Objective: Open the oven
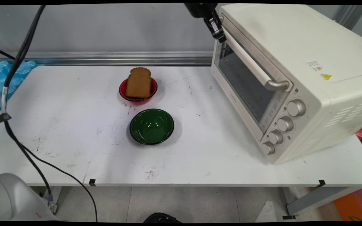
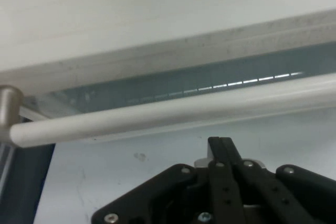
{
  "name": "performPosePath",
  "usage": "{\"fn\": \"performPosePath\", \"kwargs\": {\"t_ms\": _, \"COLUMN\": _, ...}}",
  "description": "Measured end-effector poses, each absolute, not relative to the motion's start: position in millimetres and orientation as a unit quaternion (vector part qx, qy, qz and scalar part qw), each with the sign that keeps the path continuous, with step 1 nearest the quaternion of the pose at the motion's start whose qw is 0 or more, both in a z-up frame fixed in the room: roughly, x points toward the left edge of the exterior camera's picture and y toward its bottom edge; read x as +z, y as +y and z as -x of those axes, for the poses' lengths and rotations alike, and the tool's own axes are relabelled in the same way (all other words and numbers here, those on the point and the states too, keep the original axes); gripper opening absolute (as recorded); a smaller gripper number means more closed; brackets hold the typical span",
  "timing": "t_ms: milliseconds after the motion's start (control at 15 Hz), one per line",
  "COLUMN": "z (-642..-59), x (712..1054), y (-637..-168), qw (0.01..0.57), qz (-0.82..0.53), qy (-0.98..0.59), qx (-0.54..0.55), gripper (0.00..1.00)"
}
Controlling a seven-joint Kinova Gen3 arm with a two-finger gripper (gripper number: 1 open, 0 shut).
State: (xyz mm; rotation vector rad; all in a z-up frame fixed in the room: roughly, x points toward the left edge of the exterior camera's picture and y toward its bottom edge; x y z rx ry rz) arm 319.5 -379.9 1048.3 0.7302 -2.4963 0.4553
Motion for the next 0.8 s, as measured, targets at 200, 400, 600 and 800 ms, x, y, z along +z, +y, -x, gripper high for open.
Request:
{"fn": "performPosePath", "kwargs": {"t_ms": 200, "z": -314, "x": 1058, "y": -379, "qw": 0.243, "qz": -0.267, "qy": -0.916, "qx": 0.172, "gripper": 0.0}}
{"fn": "performPosePath", "kwargs": {"t_ms": 400, "z": -309, "x": 1065, "y": -378, "qw": 0.243, "qz": -0.267, "qy": -0.916, "qx": 0.174, "gripper": 0.0}}
{"fn": "performPosePath", "kwargs": {"t_ms": 600, "z": -303, "x": 1069, "y": -378, "qw": 0.251, "qz": -0.271, "qy": -0.913, "qx": 0.172, "gripper": 0.0}}
{"fn": "performPosePath", "kwargs": {"t_ms": 800, "z": -299, "x": 1070, "y": -380, "qw": 0.259, "qz": -0.275, "qy": -0.91, "qx": 0.17, "gripper": 0.0}}
